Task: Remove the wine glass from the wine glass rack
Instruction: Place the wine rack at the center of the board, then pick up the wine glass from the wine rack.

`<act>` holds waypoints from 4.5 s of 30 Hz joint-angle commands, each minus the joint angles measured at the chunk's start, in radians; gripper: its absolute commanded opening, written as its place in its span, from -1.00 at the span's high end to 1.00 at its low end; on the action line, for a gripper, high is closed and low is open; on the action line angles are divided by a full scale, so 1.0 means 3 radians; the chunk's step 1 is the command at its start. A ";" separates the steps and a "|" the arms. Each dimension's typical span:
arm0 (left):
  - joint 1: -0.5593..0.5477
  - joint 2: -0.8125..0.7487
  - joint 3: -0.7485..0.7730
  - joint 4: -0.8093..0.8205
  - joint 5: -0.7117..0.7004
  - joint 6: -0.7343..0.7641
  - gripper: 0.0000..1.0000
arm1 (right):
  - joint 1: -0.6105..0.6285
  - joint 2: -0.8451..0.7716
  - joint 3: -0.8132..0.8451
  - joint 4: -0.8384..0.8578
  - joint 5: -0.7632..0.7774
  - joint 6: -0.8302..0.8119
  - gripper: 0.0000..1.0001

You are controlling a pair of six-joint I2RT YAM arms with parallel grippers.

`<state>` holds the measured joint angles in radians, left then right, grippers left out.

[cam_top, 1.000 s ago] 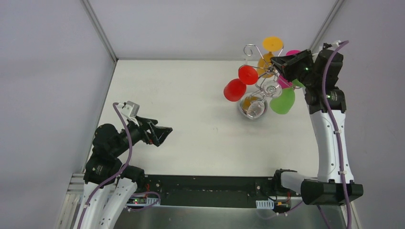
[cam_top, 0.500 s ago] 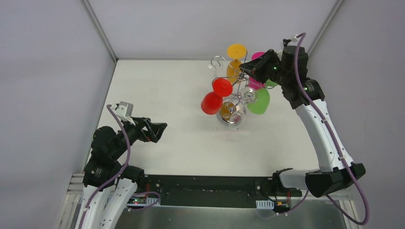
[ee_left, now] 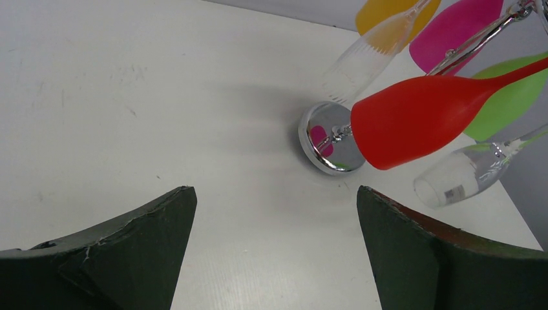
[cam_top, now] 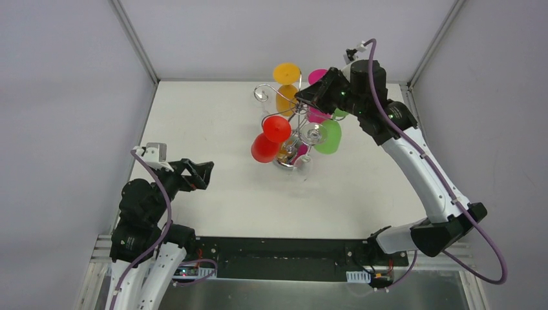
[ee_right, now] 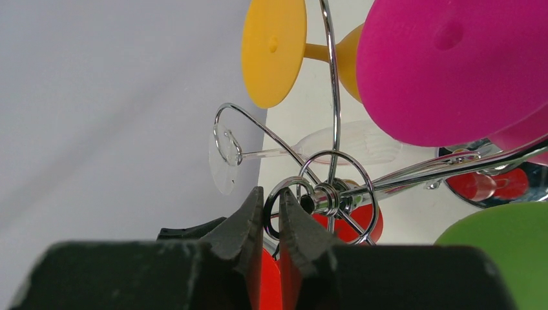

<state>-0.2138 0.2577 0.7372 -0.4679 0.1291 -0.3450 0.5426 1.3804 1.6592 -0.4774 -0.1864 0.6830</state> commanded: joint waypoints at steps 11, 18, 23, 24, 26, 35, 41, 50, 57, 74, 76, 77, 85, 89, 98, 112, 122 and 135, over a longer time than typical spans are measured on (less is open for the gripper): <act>0.0048 -0.0076 0.0002 -0.0001 -0.0235 0.0065 -0.99 | 0.0251 0.0044 0.0586 0.0957 0.0043 -0.0041 1.00; 0.0051 -0.0081 -0.0003 0.0000 -0.0234 0.0065 -0.99 | 0.0267 0.0073 0.0546 0.0902 0.0051 -0.0068 1.00; 0.0053 -0.0080 0.0000 0.0000 -0.0237 0.0066 -0.99 | 0.0267 0.0123 0.0544 0.0850 0.0052 -0.0080 1.00; 0.0051 -0.0085 0.0002 -0.0001 -0.0236 0.0064 -0.99 | 0.0271 0.0132 0.0546 0.0840 0.0056 -0.0083 0.99; 0.0057 -0.0089 0.0002 0.0000 -0.0237 0.0066 -0.99 | 0.0269 0.0152 0.0544 0.0825 0.0061 -0.0087 0.95; 0.0058 -0.0094 0.0001 0.0000 -0.0238 0.0068 -0.99 | 0.0268 0.0206 0.0503 0.0839 0.0104 -0.0094 0.67; 0.0061 -0.0100 -0.0001 0.0000 -0.0239 0.0069 -0.99 | 0.0268 0.0231 0.0513 0.0845 0.0112 -0.0093 0.55; 0.0063 -0.0110 -0.0004 0.0000 -0.0239 0.0071 -0.99 | 0.0270 0.0306 0.0519 0.0814 0.0125 -0.0063 0.46; 0.0063 -0.0115 -0.0004 0.0003 -0.0248 0.0071 -0.99 | 0.0270 0.0374 0.0534 0.0787 0.0132 -0.0047 0.37; 0.0068 -0.0100 -0.0008 -0.0002 -0.0246 0.0071 -0.99 | 0.0267 0.0190 0.0570 0.0521 0.0260 -0.0274 0.13; 0.0068 -0.0097 -0.0006 -0.0005 -0.0247 0.0068 -0.99 | 0.0268 0.0126 0.0530 0.0496 0.0279 -0.0314 0.09; 0.0068 -0.0097 -0.0005 -0.0002 -0.0251 0.0067 -0.99 | 0.0267 0.0087 0.0499 0.0480 0.0292 -0.0338 0.07; 0.0068 -0.0058 0.0006 -0.0020 -0.0277 0.0054 -0.99 | 0.0264 -0.0357 0.0137 0.0433 0.0440 -0.0568 -0.20; 0.0068 -0.0039 0.0000 -0.0020 -0.0282 0.0055 -0.99 | 0.0260 -0.0637 -0.0056 0.0386 0.0491 -0.0721 -0.35; 0.0070 0.0118 0.0033 -0.0020 -0.0111 0.0089 -0.99 | 0.0258 -0.1083 -0.0332 -0.0024 0.0692 -0.1093 -0.69; 0.0068 0.0789 0.0673 -0.0265 0.0749 -0.0098 -0.99 | 0.0263 -0.1541 -0.0856 -0.0388 0.0744 -0.1110 -0.98; 0.0063 0.1385 0.1502 -0.0819 0.0890 -0.0043 -0.99 | 0.0262 -0.1510 -0.0979 -0.0439 0.0496 -0.0814 -0.98; -0.0061 0.2120 0.2235 -0.1245 0.0940 -0.0050 -0.99 | 0.0200 -0.1281 -0.1109 -0.0154 0.0449 -0.0045 -0.81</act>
<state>-0.2111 0.8753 1.3411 -0.8043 0.4110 -0.3553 0.6151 0.9859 1.3399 -0.5972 -0.0395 0.5690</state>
